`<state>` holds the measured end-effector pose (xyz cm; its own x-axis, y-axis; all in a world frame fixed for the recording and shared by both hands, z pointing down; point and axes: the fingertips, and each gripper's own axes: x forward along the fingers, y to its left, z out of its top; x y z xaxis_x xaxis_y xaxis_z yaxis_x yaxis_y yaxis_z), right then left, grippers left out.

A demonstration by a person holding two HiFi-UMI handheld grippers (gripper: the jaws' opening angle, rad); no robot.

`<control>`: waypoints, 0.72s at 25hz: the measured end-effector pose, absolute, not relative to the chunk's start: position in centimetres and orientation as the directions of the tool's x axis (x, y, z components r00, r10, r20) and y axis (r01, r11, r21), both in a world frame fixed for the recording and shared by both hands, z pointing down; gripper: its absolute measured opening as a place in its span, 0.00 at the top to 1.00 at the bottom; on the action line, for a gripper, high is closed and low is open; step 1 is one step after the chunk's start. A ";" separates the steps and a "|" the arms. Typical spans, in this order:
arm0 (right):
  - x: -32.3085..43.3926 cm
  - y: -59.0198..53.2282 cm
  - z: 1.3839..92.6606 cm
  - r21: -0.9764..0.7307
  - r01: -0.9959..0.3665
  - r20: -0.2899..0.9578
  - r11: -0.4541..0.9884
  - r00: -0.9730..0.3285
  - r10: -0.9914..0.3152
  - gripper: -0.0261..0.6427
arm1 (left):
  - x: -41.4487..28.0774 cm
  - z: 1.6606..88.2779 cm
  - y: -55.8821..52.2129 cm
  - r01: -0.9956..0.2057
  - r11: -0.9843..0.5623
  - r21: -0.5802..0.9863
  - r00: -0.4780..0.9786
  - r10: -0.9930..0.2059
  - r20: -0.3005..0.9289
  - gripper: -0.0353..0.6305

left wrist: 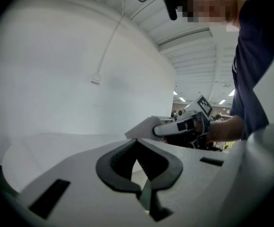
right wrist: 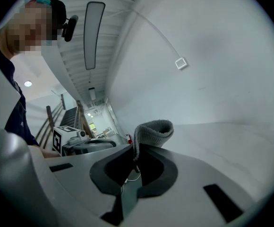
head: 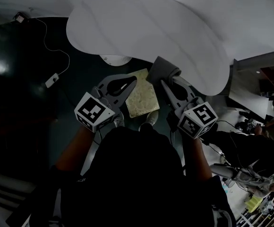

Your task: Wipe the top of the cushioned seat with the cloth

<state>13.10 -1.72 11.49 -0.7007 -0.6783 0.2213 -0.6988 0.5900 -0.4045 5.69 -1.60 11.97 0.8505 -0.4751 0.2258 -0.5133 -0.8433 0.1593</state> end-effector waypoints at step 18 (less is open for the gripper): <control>13.2 -1.4 10.6 -0.380 -0.701 0.207 0.603 -0.700 -0.684 0.92 | 5.6 11.2 -1.9 -0.522 -0.836 0.171 0.849 -0.491 0.194 0.94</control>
